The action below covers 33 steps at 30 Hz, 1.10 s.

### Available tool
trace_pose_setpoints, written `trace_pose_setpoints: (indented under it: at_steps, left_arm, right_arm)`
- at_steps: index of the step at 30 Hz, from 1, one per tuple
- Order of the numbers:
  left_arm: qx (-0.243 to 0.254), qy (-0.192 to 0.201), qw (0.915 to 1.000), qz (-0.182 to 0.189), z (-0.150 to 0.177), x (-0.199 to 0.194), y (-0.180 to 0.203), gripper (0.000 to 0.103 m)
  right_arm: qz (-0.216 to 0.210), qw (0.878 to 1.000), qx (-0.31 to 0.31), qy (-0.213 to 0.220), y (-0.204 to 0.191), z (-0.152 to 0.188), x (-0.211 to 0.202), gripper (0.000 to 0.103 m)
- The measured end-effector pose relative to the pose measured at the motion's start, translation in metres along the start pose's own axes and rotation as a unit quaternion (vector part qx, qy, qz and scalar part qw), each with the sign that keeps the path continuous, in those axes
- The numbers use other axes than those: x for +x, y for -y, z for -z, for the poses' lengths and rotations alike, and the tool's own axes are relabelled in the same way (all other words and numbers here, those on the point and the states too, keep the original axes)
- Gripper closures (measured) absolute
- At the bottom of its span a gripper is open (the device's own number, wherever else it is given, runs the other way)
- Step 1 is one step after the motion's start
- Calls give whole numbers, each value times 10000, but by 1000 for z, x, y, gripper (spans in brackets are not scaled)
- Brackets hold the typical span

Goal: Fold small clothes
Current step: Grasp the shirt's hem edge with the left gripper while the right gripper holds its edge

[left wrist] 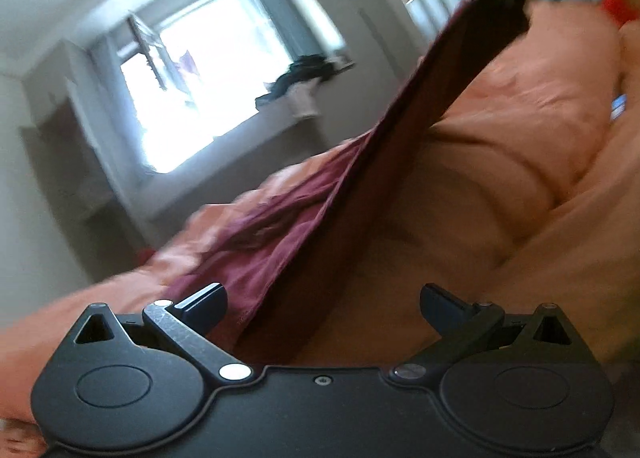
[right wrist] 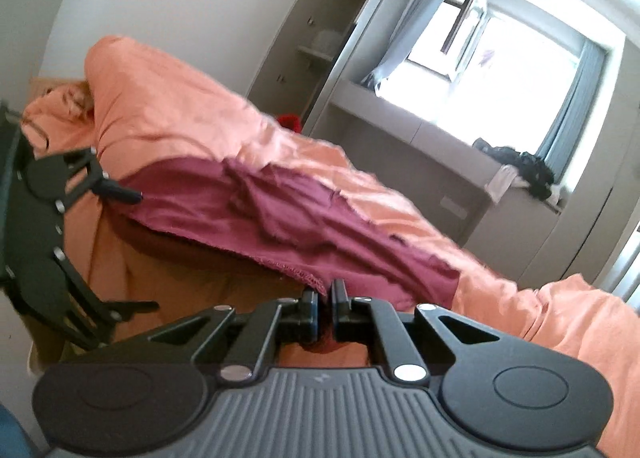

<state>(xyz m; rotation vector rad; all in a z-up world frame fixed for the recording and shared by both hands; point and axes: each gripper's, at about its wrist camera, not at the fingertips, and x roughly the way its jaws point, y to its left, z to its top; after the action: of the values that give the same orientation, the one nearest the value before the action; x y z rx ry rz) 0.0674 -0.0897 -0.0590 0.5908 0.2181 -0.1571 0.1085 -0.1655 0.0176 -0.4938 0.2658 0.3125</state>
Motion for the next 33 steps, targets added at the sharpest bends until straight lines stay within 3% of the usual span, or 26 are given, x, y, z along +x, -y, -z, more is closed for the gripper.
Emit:
trace_pose_setpoints:
  at_steps: [4,8,14,17,21,23,25,28,33]
  left_arm:
    - [41,-212,9961,-854,4,19,-9,3]
    - [-100,-436,9896,-1366,11,27,-32,4]
    - [-359,-770,9840,-1564,23,30,-58,11]
    - [-348,-778,9842,-1550,25,25,-62,27]
    - [-254,-772,9862,-1445,28,21,-63,65]
    - [-289,-854,9864,-1373,29,23,-65,70]
    - [-414,-869,9866,-1316,32,21,-68,86]
    - [-403,-650,9873,-1393,29,14,-72,89]
    - [102,-119,9874,-1572,24,2,-70,95]
  right_arm:
    - [70,9998,104,169,-2,1,-10,97]
    - [146,9993,152,299,-1,2,-13,97]
    - [319,9977,370,470,4,3,-15,97]
    - [414,9968,485,482,10,6,-15,97]
    - [590,9948,699,440,18,14,-13,97]
    - [633,9935,863,392,23,19,-13,97]
    - [649,9923,1003,324,27,25,-11,97]
    - [650,9919,1072,190,28,35,-9,98]
    - [708,9935,886,43,17,44,-7,97]
